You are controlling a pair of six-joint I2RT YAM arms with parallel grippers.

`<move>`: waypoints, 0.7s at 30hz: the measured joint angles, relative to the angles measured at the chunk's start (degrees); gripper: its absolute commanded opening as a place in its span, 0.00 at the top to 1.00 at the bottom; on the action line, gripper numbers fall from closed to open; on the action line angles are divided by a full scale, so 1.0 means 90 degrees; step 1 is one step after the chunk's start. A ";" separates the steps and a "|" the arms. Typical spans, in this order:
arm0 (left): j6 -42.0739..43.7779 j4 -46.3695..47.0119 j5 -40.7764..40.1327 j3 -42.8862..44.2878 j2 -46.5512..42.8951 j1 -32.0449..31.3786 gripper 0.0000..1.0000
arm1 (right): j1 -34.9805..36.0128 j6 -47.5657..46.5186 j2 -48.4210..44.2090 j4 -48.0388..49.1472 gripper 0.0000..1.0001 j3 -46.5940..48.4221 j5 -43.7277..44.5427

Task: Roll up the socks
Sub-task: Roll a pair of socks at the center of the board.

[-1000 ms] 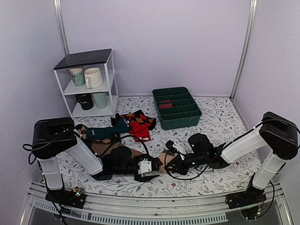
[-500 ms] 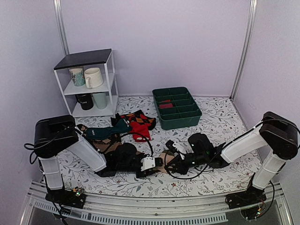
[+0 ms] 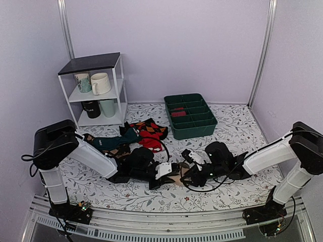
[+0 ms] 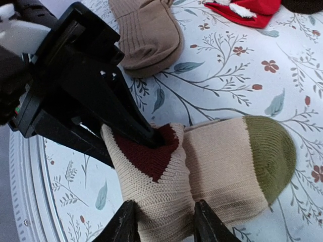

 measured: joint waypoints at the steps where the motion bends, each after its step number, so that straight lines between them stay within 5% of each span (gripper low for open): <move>1: -0.0112 -0.0172 0.0075 0.0114 0.0002 0.0000 1.00 | 0.0000 -0.0061 -0.0175 -0.0022 0.54 -0.0114 0.0121; 12: -0.1069 -0.1258 0.0775 0.0945 0.0328 0.0012 1.00 | 0.0129 -0.0687 -0.2256 0.0549 0.46 -0.1525 0.1316; 21: -0.1185 -0.1258 0.0933 0.0993 0.0389 0.0053 1.00 | 0.0168 0.0138 -0.1382 0.0374 0.45 -0.1217 0.2140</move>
